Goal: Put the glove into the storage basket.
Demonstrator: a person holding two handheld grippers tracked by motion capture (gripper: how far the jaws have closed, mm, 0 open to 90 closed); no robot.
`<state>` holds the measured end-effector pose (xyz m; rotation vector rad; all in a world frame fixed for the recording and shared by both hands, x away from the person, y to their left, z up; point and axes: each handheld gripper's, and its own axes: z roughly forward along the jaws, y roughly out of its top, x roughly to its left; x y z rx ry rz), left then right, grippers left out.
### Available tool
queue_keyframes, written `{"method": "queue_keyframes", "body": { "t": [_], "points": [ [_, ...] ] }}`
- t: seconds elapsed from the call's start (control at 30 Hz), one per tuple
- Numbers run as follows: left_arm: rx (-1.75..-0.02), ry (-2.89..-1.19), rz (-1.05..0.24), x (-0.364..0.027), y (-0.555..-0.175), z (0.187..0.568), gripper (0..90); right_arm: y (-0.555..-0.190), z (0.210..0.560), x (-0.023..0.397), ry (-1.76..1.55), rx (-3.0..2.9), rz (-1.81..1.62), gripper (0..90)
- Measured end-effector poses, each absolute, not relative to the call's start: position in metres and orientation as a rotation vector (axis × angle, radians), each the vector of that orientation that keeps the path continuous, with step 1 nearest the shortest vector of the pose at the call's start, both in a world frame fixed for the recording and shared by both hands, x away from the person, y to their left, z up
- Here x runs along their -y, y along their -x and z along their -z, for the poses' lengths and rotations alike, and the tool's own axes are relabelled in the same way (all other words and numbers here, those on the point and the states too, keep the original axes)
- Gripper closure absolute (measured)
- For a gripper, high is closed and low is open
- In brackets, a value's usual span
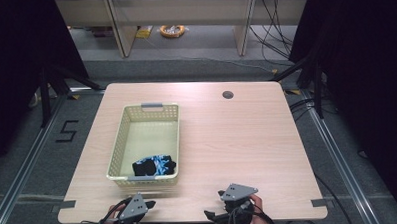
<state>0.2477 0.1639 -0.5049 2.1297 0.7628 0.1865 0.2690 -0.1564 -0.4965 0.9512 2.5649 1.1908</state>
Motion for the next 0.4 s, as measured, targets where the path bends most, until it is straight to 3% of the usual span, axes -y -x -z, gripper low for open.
{"method": "queue_keyframes", "body": {
  "t": [0.4],
  "points": [
    [-0.768, -2.121, -0.18, -0.1642, -0.2491, 0.5054, 20.1, -0.2702, 0.497, 0.1568, -0.944, -2.562, -1.196, 22.7]
  ]
}}
